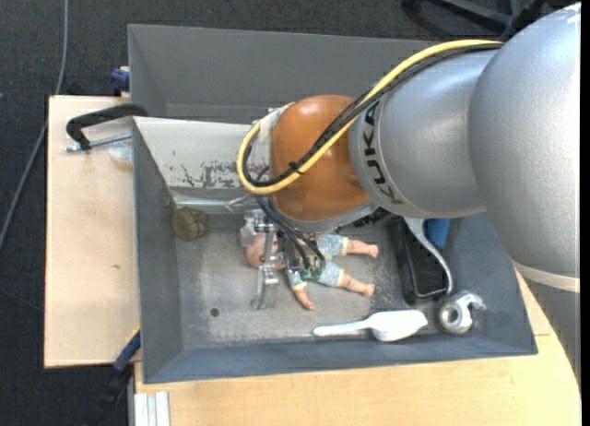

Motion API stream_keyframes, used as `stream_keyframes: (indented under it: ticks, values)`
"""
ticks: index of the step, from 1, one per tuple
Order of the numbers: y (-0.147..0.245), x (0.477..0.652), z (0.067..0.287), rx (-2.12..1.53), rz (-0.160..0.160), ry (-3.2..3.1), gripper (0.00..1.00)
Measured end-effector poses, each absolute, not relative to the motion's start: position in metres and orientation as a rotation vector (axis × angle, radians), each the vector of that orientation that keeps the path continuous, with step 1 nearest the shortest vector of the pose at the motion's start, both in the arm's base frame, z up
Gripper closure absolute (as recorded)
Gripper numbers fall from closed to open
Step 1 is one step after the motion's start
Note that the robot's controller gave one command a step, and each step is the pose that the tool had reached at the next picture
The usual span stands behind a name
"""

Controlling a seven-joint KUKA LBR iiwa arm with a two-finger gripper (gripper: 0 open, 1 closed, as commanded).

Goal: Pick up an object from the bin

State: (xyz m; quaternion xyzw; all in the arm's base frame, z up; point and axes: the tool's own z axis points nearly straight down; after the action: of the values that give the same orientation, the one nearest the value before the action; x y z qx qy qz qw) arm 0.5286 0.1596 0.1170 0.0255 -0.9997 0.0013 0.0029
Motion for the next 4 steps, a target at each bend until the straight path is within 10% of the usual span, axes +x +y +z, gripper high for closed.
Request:
stream_keyframes:
  ticks: [1, 3, 4]
  values:
    - [0.138, 0.526, 0.132, 0.389, -0.005, -3.115, 0.0]
    - [0.113, 0.543, 0.087, 0.0, -0.011, -3.151, 0.0]
    - [0.068, 0.573, 0.076, 0.158, -0.019, -3.157, 1.0]
